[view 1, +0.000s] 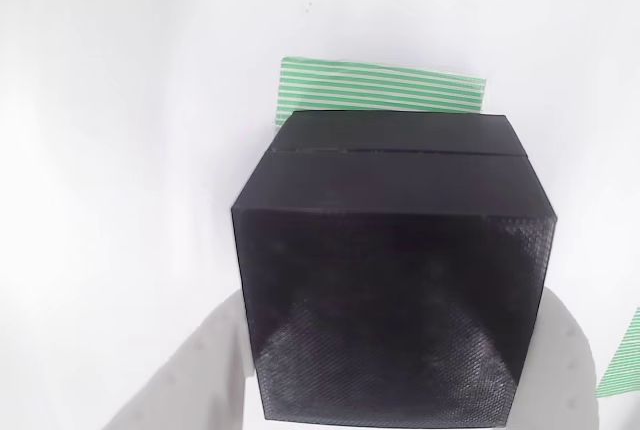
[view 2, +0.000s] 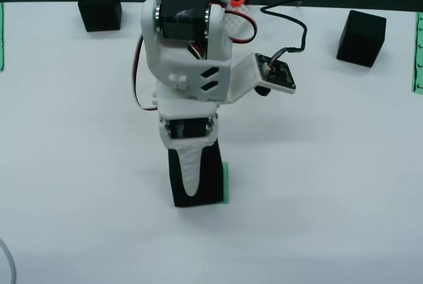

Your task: Stack 3 Blocks on the chosen place.

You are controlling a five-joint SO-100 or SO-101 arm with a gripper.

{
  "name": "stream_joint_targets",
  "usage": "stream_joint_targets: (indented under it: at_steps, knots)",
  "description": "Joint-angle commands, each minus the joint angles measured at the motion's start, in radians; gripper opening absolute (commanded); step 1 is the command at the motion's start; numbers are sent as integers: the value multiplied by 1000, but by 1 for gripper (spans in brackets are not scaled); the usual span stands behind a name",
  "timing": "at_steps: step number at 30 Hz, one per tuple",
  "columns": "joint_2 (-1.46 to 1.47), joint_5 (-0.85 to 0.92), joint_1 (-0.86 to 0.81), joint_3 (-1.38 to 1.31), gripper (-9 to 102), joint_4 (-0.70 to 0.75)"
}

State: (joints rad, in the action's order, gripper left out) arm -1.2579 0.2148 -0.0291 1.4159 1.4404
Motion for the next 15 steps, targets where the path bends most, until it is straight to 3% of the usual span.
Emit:
stream_joint_targets:
  at_steps: [1, 15]
  knots:
    - [26, -8, -6, -11, 24, 3]
    - [6, 8, 37, 63, 39, 17]
